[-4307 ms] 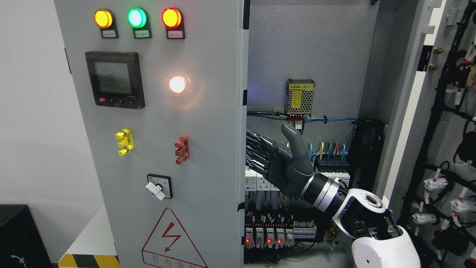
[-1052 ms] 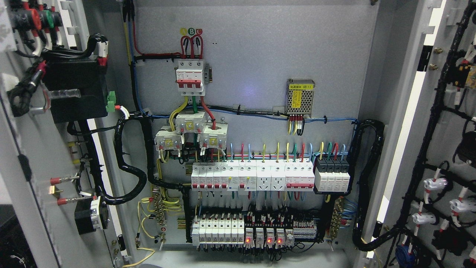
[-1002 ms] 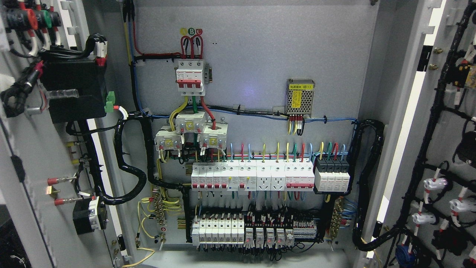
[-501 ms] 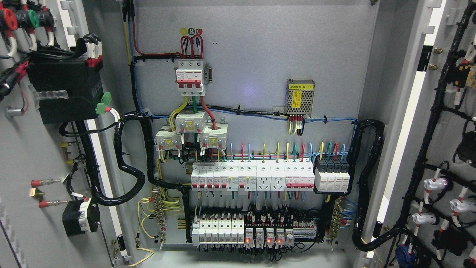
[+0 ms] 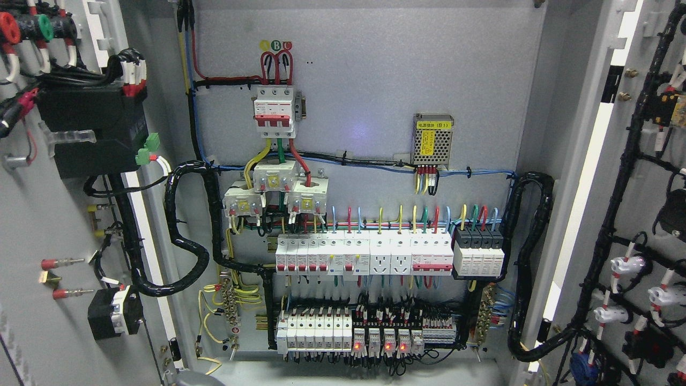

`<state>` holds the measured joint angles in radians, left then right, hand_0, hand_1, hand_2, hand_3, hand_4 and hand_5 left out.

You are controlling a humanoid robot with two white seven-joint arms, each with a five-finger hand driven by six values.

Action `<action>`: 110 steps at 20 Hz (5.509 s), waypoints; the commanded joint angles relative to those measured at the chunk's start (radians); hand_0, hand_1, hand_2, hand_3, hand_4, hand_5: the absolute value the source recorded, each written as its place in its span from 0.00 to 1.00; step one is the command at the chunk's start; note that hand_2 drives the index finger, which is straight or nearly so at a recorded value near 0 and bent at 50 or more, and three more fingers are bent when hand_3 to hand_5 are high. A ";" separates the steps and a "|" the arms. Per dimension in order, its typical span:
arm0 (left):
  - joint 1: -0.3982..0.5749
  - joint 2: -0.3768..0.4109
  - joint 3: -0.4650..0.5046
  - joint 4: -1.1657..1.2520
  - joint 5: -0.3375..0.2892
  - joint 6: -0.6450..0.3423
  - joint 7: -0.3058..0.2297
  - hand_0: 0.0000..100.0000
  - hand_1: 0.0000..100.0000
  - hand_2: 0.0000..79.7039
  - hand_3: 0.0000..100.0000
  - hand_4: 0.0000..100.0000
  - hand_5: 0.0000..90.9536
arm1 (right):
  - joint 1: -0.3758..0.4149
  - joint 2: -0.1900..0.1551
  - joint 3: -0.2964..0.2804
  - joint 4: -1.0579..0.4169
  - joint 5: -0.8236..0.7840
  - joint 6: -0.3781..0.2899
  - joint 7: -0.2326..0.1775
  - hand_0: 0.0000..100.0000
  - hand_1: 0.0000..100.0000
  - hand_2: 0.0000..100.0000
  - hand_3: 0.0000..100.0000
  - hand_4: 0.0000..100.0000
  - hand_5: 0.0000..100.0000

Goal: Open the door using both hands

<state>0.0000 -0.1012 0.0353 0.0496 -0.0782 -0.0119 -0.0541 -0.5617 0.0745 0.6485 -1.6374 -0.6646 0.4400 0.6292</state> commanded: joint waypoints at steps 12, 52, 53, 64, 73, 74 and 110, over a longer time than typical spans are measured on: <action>0.018 -0.002 0.001 0.003 -0.006 0.000 0.000 0.00 0.00 0.00 0.00 0.00 0.00 | 0.715 -0.335 -0.481 -0.395 -0.001 -0.544 -0.003 0.00 0.00 0.00 0.00 0.00 0.00; 0.008 0.144 -0.339 -1.996 -0.032 -0.808 -0.029 0.00 0.00 0.00 0.00 0.00 0.00 | 0.896 -0.361 -0.994 -0.441 -0.175 -0.854 -0.033 0.00 0.00 0.00 0.00 0.00 0.00; -0.015 0.146 -0.313 -2.007 -0.032 -0.848 -0.029 0.00 0.00 0.00 0.00 0.00 0.00 | 0.896 -0.361 -0.997 -0.438 -0.175 -0.854 -0.034 0.00 0.00 0.00 0.00 0.00 0.00; 0.049 0.155 -0.045 -2.031 -0.029 -1.088 -0.026 0.00 0.00 0.00 0.00 0.00 0.00 | 0.896 -0.360 -1.024 -0.391 -0.178 -0.851 -0.033 0.00 0.00 0.00 0.00 0.00 0.00; 0.234 0.147 -0.060 -2.064 -0.003 -1.184 -0.024 0.00 0.00 0.00 0.00 0.00 0.00 | 0.913 -0.361 -1.087 -0.355 -0.277 -0.851 -0.033 0.00 0.00 0.00 0.00 0.00 0.00; 0.261 0.147 -0.060 -2.067 -0.003 -1.209 -0.024 0.00 0.00 0.00 0.00 0.00 0.00 | 0.913 -0.360 -1.093 -0.352 -0.277 -0.851 -0.033 0.00 0.00 0.00 0.00 0.00 0.00; 0.206 0.612 0.528 -1.575 0.512 -1.338 -0.027 0.00 0.00 0.00 0.00 0.00 0.00 | 1.007 -0.360 -1.173 -0.283 -0.403 -0.851 -0.033 0.00 0.00 0.00 0.00 0.00 0.00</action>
<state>0.2860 0.2773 0.4441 -1.8070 0.3795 -0.7725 -0.0844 0.4432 -0.2800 -0.5190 -1.9326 -1.0642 -0.4097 0.5975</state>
